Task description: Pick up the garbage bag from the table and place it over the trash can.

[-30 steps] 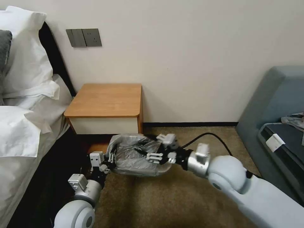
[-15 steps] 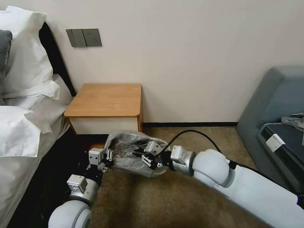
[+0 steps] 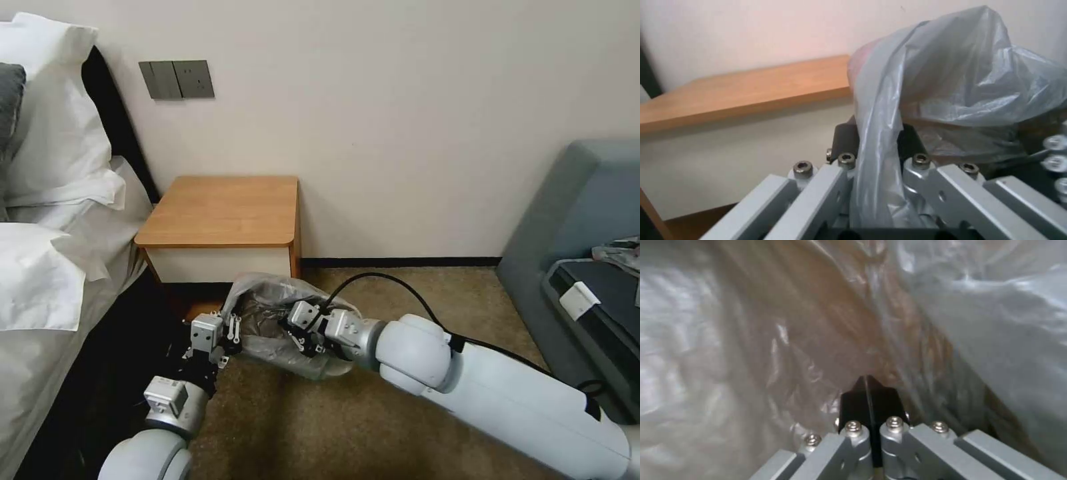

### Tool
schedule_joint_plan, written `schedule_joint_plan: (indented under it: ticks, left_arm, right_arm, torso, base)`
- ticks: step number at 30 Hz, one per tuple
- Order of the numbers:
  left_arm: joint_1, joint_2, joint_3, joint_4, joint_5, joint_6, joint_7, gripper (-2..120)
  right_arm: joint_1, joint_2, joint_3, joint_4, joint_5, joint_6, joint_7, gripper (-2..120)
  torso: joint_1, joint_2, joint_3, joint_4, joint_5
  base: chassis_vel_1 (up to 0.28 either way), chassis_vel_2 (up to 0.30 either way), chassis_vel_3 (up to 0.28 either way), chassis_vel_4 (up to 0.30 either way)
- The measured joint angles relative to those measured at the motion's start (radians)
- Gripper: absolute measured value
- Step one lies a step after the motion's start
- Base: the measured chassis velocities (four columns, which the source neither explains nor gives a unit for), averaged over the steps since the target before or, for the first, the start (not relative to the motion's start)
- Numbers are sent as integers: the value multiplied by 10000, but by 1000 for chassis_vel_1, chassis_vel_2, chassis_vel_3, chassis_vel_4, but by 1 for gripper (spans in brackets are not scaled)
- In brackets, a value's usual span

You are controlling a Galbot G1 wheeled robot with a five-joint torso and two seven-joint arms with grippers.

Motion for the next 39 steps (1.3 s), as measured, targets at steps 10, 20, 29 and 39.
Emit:
schedule_joint_plan:
  ticks: [10,20,29,39]
  left_arm:
    - [187,-83,37,-271,22,-81,152,5]
    - [346,-91,56,-504,178,-190,375,5]
    - [474,-141,86,-644,225,-164,506,5]
    - [616,-286,120,-739,449,-159,608,5]
  right_arm:
    - [138,534,-875,-805,252,3,1634,0]
    - [331,672,-1212,-1329,227,19,1878,0]
    - [456,870,-1455,-1819,-84,26,1871,0]
    - [608,1115,-1604,-2409,-204,28,1922,0]
  torso:
    - [0,0,0,-1,0]
    - [0,0,0,-1,0]
    - [0,0,0,0,1]
    - [0,0,0,-1,1]
  base:
    - [0,0,0,0]
    - [0,0,0,0]
    - [0,0,0,0]
    - [0,0,0,0]
